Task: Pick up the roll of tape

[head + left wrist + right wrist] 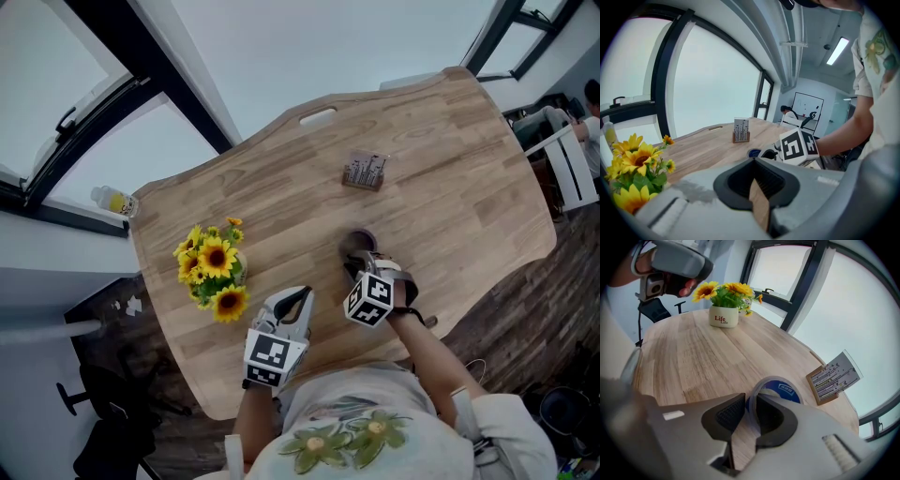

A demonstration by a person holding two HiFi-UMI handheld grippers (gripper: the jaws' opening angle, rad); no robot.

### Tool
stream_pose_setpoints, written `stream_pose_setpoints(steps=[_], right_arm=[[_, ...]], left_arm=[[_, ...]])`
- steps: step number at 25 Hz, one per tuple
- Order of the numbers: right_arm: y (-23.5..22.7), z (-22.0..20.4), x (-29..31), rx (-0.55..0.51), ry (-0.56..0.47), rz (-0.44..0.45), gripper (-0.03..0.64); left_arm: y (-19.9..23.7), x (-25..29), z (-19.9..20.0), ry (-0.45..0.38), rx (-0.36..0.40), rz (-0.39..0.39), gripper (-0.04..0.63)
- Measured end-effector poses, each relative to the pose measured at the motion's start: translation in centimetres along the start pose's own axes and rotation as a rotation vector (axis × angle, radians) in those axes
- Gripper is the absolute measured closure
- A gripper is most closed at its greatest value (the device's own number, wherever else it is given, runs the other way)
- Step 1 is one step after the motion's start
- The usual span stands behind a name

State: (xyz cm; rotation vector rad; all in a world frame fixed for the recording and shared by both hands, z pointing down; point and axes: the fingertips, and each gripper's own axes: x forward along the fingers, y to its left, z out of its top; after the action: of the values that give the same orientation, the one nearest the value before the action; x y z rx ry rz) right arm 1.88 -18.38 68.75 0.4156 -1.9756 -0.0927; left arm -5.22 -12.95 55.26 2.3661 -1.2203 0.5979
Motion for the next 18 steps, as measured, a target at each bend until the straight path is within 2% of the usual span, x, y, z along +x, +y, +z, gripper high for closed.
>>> stream_pose_setpoints(steps=[18], right_arm=[[0.1, 0.9, -1.8, 0.014, -0.035, -0.027, 0.540]], left_arm=[[-0.3, -0.6, 0.0, -0.014, 0.012, 0.013, 0.592]])
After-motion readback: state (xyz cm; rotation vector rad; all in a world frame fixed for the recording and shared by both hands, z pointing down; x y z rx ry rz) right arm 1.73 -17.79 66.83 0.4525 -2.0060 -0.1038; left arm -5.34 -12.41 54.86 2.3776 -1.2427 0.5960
